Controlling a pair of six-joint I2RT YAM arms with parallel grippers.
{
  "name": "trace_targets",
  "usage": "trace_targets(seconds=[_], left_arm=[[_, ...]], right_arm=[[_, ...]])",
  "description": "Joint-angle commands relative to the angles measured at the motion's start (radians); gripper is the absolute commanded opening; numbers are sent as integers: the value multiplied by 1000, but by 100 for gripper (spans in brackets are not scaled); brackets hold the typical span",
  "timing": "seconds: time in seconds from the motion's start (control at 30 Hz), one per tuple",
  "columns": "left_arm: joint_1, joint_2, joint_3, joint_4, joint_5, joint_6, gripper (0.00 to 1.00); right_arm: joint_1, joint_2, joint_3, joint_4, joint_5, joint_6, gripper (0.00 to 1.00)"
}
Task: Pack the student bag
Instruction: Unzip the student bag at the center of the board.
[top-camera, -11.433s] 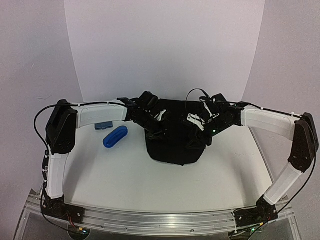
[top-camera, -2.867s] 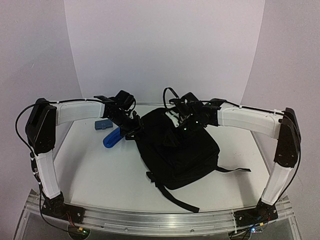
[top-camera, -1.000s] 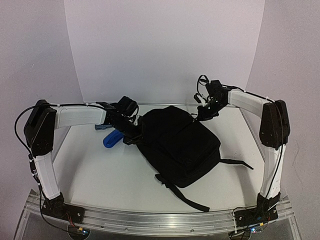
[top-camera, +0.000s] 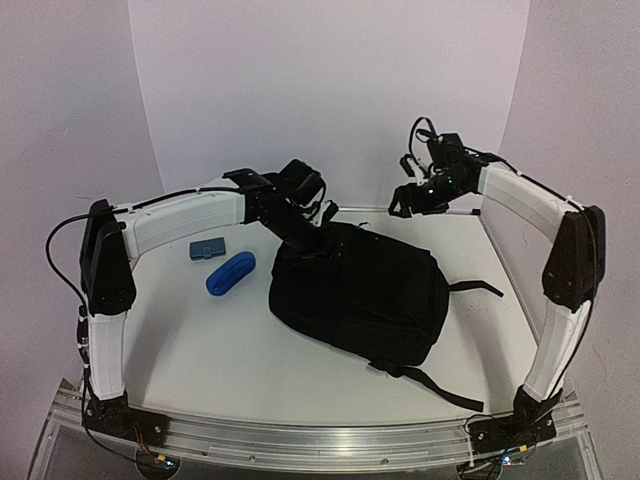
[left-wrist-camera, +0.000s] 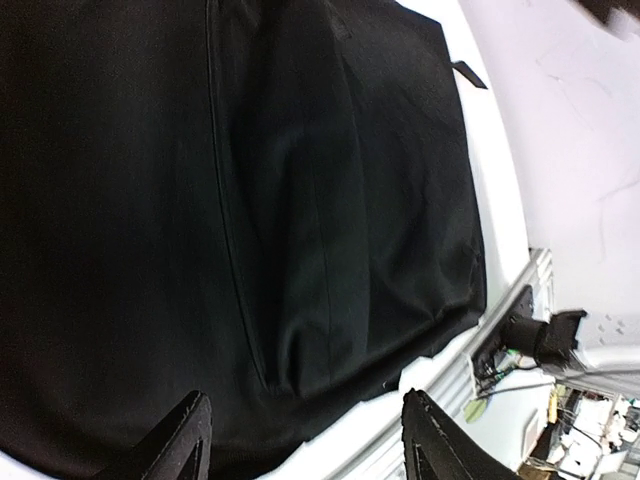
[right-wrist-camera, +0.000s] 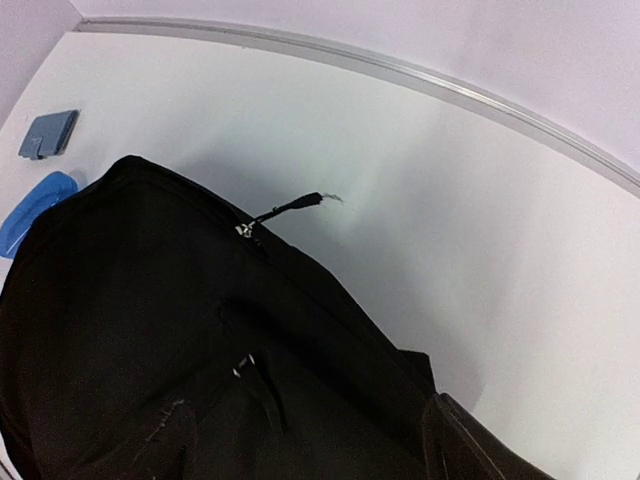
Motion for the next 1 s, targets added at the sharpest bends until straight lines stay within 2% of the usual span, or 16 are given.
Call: trace_targets(seconds=[0.0,0.1,0.2,0.4,0.57,0.67,0.73,0.87,0.97], left_arm=[[-6,127,167,-84,-49,49,67],[-27,209,301,-149,-71,83,71],[-45,268,397,-184,-98,107,80],[-70,345,512,-226,-178,120,81],[-106,448,655,-350,-309,171,80],[-105,458,653,-365,-341,174,76],[-105,451,639,-364,-379,158,70],[-103,402,580,-347,-428,113,50],[-98,335,467,-280,-402,86,33]], right_arm=[[-3,-135,-137,4,-30,85,77],[-2,-166,-227,4,-65,119,74],[-2,-185,-287,8,-100,138,73],[-2,-201,-346,29,-102,202,74],[-3,-211,-382,32,-61,207,79],[-3,-235,-420,22,54,183,80],[-10,-254,-446,5,102,145,84],[-20,-276,-485,-56,125,64,89],[-21,-288,-511,-74,54,32,87]])
